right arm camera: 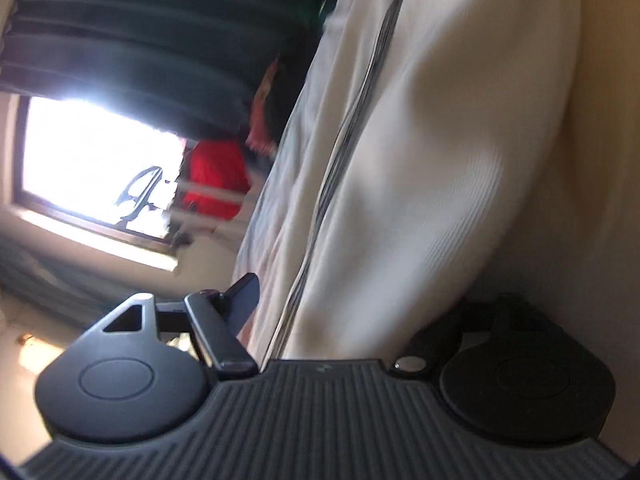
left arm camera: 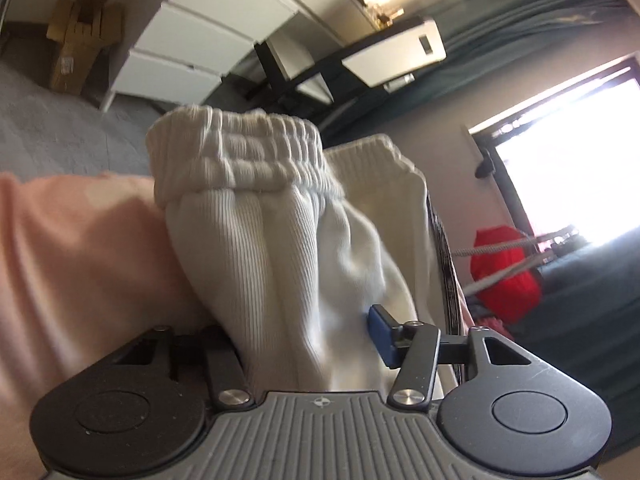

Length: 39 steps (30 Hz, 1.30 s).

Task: Fold clothes

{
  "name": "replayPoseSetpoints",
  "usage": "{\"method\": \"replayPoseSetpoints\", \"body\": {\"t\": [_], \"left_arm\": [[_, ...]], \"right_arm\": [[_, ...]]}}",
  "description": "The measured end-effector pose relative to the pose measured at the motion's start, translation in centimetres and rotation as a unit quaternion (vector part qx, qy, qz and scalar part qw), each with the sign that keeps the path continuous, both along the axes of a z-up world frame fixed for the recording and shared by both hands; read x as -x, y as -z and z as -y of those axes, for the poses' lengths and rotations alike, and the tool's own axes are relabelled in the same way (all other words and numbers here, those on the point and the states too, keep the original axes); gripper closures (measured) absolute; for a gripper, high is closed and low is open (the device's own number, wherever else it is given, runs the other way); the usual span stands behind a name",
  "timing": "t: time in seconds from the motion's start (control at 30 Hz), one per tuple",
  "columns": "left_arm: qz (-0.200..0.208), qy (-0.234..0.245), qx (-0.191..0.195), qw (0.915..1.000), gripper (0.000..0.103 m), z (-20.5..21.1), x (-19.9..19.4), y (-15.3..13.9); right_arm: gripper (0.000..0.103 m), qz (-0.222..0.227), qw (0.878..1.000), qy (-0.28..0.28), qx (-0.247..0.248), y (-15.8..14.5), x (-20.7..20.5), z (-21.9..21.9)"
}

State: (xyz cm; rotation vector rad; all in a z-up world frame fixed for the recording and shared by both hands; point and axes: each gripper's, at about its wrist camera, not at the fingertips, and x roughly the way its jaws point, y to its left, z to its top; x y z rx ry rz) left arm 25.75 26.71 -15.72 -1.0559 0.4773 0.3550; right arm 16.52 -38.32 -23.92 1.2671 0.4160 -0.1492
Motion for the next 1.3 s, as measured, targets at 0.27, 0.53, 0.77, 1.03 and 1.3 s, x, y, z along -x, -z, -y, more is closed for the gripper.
{"method": "replayPoseSetpoints", "body": {"t": [0.27,0.53,0.77,1.03,1.3], "left_arm": [[0.003,0.023,0.043,0.9988,0.088,-2.5,-0.5,-3.1],[0.038,0.043,0.039,0.9976,0.090,-3.5,4.7,-7.7],[0.019,0.078,0.016,0.9967,0.090,-6.0,14.6,-11.3],[-0.002,0.080,-0.003,0.9968,0.089,-8.8,24.6,-12.5],[-0.083,0.087,-0.024,0.9924,0.084,-9.1,28.3,-7.4]], "right_arm": [[0.080,0.017,0.996,0.078,0.038,-0.1,-1.4,4.5],[0.087,0.039,0.996,0.052,0.061,-3.6,1.7,4.6],[0.087,0.026,0.998,0.040,-0.037,-4.1,7.2,4.8],[0.087,-0.026,0.997,-0.014,-0.066,-4.3,10.5,4.1],[0.080,-0.071,0.988,-0.048,-0.126,-2.2,13.5,4.8]]}}
